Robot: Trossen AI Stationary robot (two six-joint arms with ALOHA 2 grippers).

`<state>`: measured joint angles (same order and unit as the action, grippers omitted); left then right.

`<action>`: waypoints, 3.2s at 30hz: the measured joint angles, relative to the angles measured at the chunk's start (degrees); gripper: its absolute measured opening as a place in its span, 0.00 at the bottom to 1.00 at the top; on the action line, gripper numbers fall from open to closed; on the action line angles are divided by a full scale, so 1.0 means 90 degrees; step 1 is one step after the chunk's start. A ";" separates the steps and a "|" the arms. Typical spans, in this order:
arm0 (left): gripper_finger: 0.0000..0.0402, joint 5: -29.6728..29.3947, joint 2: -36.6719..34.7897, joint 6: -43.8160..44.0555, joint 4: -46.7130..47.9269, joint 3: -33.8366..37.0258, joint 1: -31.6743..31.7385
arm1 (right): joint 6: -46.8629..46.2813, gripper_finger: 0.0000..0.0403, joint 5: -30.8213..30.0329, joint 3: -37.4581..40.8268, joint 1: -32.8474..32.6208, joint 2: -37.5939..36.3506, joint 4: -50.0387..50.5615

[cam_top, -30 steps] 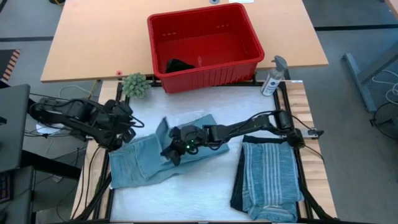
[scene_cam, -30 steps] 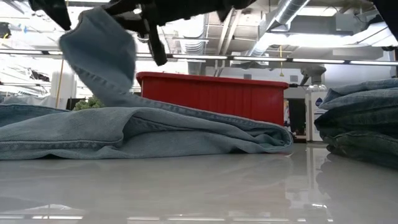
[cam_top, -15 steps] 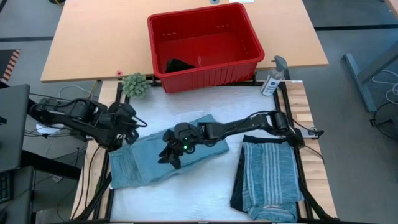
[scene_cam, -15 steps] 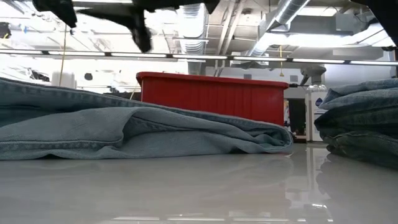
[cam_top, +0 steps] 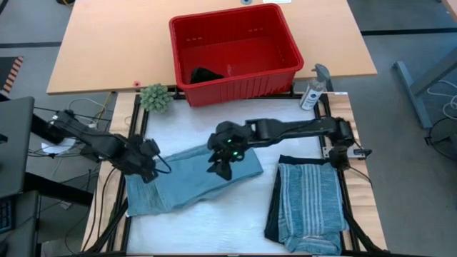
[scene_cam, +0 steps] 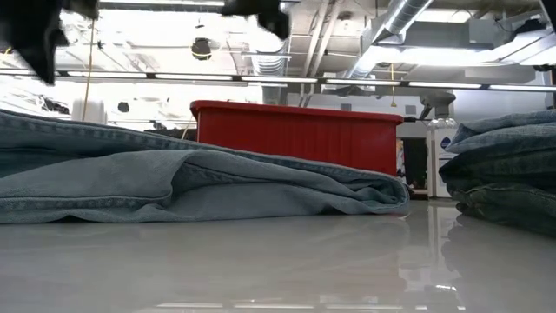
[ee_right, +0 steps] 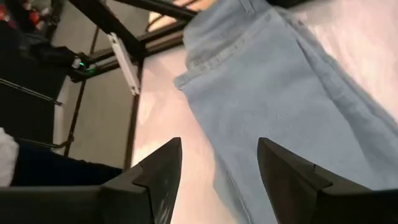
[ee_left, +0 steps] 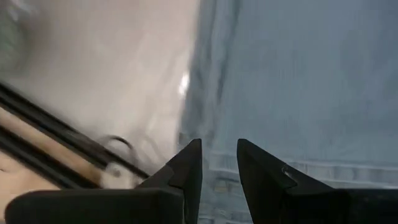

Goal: Fold Laundry from Bin
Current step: Fold the light blue denim pants

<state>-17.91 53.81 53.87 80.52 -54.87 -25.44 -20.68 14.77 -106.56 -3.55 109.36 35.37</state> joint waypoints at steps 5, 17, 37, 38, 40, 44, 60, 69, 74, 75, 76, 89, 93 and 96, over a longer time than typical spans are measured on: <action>0.23 0.0382 -0.0067 0.0085 -0.0989 0.1198 0.0039 | 0.0153 0.58 -0.0277 -0.0002 -0.0027 -0.0404 0.0190; 0.23 0.0899 -0.1230 0.0403 -0.1785 0.2173 0.0310 | 0.0211 0.58 -0.0498 0.0002 -0.0022 -0.0604 0.0662; 0.04 0.2292 -0.1148 -0.0839 -0.1864 0.2164 0.1519 | 0.0233 0.58 -0.0548 0.0002 -0.0033 -0.0604 0.0742; 0.06 0.2289 -0.1156 -0.0833 -0.1819 0.2164 0.1568 | 0.0233 0.58 -0.0549 0.0002 -0.0053 -0.0604 0.0742; 0.12 0.2268 -0.1194 -0.0848 -0.1776 0.2164 0.1671 | 0.0237 0.58 -0.0544 0.0002 -0.0066 -0.0604 0.0742; 0.28 0.2285 -0.1191 -0.0895 -0.1763 0.2164 0.1845 | 0.0237 0.58 -0.0536 0.0002 -0.0107 -0.0604 0.0785; 0.30 0.2927 -0.0117 -0.1382 -0.1781 0.2164 0.1942 | 0.0242 0.58 -0.0527 0.0002 -0.0146 -0.0602 0.0885; 0.01 0.2782 0.0260 -0.1418 -0.1473 0.2002 0.2024 | 0.0237 0.58 -0.0527 0.0002 -0.0148 -0.0602 0.0927; 0.01 0.2666 0.0254 -0.1245 -0.1237 0.1634 0.2024 | 0.0237 0.58 -0.1191 0.0002 -0.0146 -0.0602 0.1587; 0.01 0.2622 0.0254 -0.1241 -0.1224 0.1569 0.2024 | 0.0225 0.58 -0.1648 0.0002 -0.0148 -0.0587 0.1825; 0.00 0.2578 0.0254 -0.1241 -0.1204 0.1503 0.2024 | 0.0157 0.58 -0.2124 0.0002 -0.0148 -0.0547 0.2003; 0.00 0.2522 0.0254 -0.1173 -0.1026 0.1259 0.2024 | 0.1614 0.34 -0.1871 0.0457 0.0987 0.0882 0.1648; 0.00 0.2540 0.0254 -0.1171 -0.0769 0.1030 0.2024 | 0.2063 0.33 -0.1581 0.0454 0.1435 0.1241 0.1830; 0.00 0.2407 0.0254 -0.1171 -0.0551 0.0803 0.2024 | 0.2615 0.35 -0.1509 0.0454 0.1699 0.1383 0.1890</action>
<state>3.75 56.10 43.33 75.56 -47.65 -7.22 2.85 1.19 -102.48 11.74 121.80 52.37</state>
